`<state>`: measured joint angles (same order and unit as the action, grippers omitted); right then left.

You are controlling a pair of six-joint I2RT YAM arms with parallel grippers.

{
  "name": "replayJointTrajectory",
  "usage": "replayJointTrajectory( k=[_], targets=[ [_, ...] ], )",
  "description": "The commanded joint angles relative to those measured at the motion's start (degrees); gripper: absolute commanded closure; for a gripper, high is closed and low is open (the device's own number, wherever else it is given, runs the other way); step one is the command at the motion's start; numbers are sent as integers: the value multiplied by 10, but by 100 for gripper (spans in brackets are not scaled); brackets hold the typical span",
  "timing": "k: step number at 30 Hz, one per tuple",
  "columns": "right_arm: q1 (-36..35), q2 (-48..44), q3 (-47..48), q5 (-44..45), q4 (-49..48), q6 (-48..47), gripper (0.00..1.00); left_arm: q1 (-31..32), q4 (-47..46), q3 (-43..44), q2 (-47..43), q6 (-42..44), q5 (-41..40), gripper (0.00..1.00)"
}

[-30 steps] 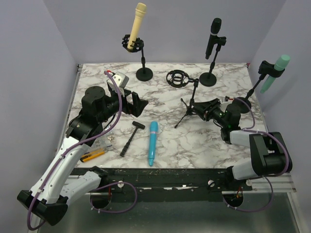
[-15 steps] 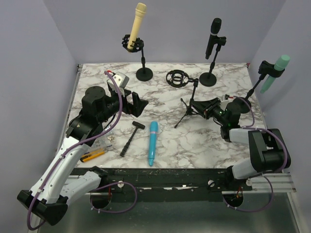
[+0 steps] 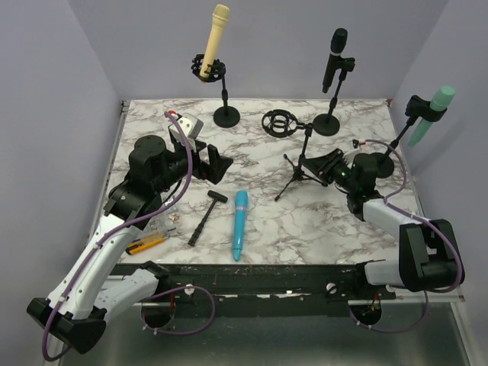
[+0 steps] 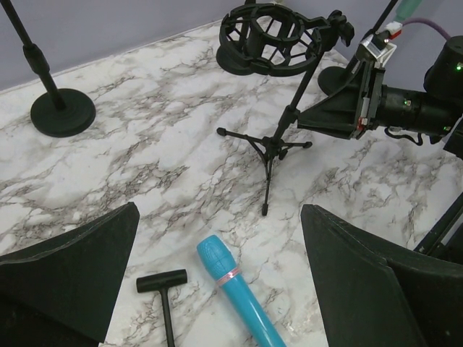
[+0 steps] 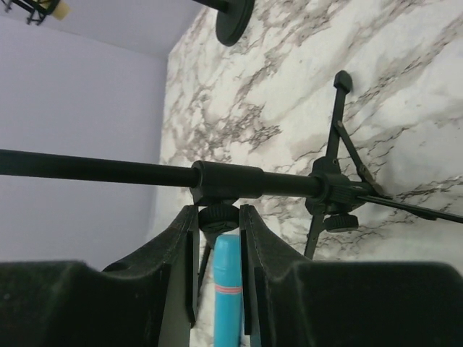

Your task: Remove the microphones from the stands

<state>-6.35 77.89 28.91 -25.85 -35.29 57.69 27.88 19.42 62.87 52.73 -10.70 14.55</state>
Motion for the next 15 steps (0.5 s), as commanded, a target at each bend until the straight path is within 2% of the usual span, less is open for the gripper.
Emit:
replayJointTrajectory(
  k=[1,6,15],
  targets=[
    [-48,-8,31,152,197,-156,100,3,-7,-3,1,2,-7,1],
    [-126,-10,83,287,279,-233,100,3,-5,-3,4,3,-13,1],
    [-213,-13,142,501,365,-347,100,5,-4,-2,5,4,-12,1]
  ],
)
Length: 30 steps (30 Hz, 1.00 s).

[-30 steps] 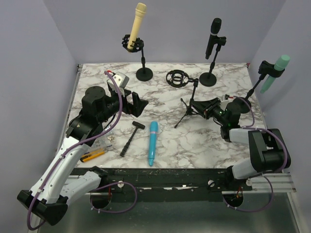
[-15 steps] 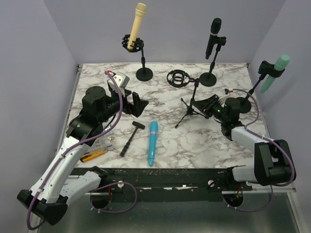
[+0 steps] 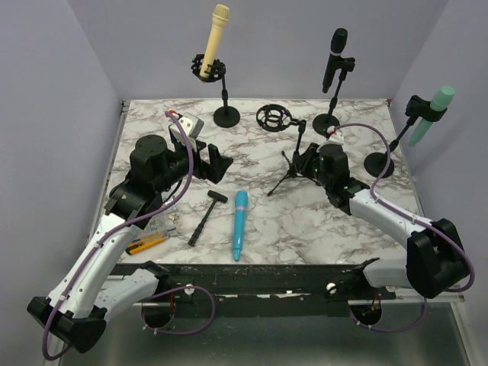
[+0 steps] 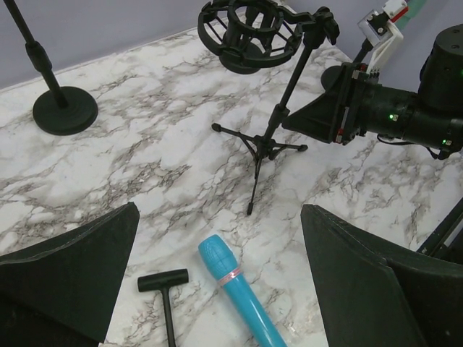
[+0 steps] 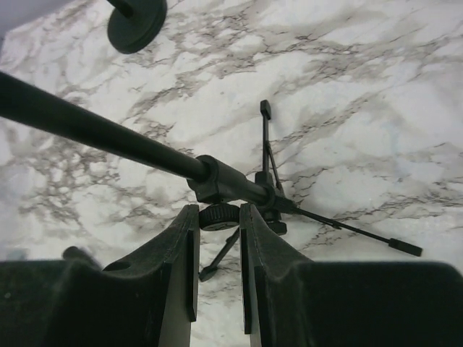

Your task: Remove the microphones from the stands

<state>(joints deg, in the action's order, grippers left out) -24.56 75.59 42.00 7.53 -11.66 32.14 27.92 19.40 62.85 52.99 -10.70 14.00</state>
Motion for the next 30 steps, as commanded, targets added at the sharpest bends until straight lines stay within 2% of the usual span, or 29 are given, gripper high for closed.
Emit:
replayJointTrajectory(
  k=[1,9,14,15,21,23,26,30],
  targets=[
    [-43,13,20,194,141,-100,100,5,-6,-3,1,3,-6,1],
    [-127,42,83,345,180,-181,99,6,-8,-6,4,2,-5,1],
    [-140,48,111,363,196,-197,97,7,-2,-2,10,4,-11,1],
    [-141,45,112,357,194,-198,94,7,-3,-1,10,3,-7,1],
    [-141,-9,121,276,199,-156,55,8,-2,-1,12,5,-12,1],
    [-141,-34,119,256,197,-141,45,8,-4,-2,10,4,-8,1],
    [-141,-62,121,235,205,-120,38,9,-7,-6,6,6,-17,1],
    [-141,-99,126,230,220,-97,37,10,0,0,8,5,-9,1]
  ],
)
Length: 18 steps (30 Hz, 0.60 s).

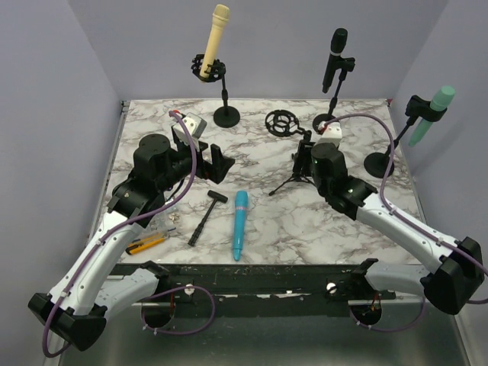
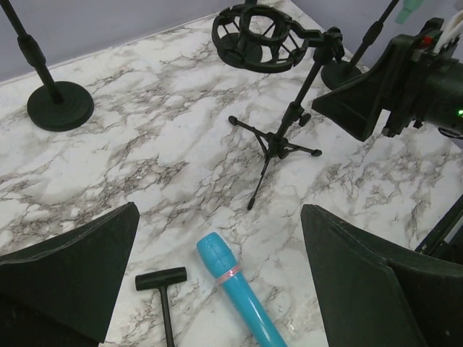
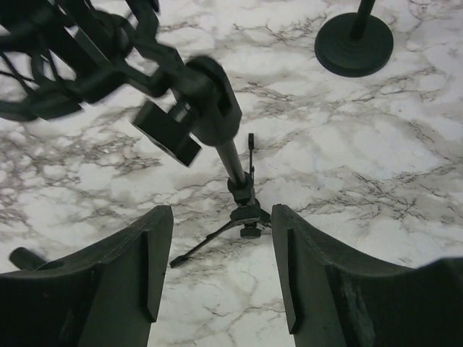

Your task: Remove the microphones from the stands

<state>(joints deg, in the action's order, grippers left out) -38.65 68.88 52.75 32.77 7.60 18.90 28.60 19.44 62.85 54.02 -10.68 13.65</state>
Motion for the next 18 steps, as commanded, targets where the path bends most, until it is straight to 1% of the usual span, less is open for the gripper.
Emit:
replayJointTrajectory(
  k=[1,4,8,12,16,18],
  targets=[
    [0,-40,19,-24,29,44,36,3,-5,-3,-5,5,-6,1],
    [0,-70,30,-28,37,61,33,4,-4,-3,-4,6,-12,1],
    [1,-84,55,-34,40,74,28,5,-2,0,-4,3,-2,1],
    [1,-62,89,-30,59,70,26,6,2,1,-2,5,-10,1],
    [1,-37,82,-34,63,70,24,9,-1,-1,-8,6,-11,1],
    [1,-19,80,-36,72,63,25,10,1,0,-7,7,-16,1]
  ],
)
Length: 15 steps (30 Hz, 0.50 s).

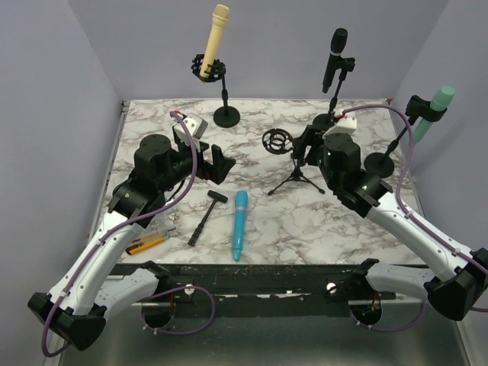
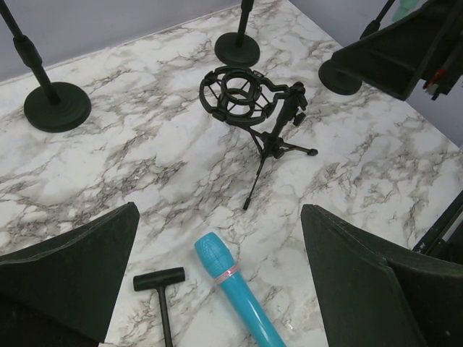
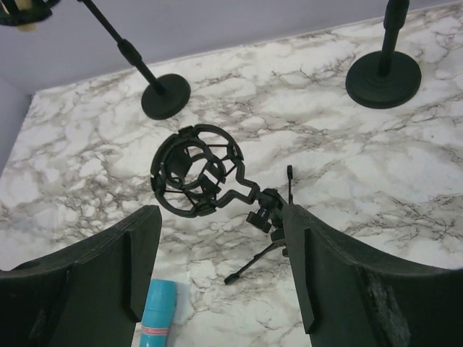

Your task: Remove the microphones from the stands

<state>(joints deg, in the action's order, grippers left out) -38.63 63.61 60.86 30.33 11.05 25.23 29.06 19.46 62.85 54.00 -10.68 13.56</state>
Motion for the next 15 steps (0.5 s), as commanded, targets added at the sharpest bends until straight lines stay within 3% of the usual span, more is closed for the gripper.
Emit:
replayJointTrajectory(
  k=[1,10,15],
  targets=[
    [1,42,-5,-8,39,-4,26,5,3,3,-6,8,-14,1],
    [1,77,-91,27,-25,-11,26,8,7,6,-3,6,-5,1],
    [2,110,-127,72,-89,-19,32,9,5,4,-4,5,-3,1]
  ],
)
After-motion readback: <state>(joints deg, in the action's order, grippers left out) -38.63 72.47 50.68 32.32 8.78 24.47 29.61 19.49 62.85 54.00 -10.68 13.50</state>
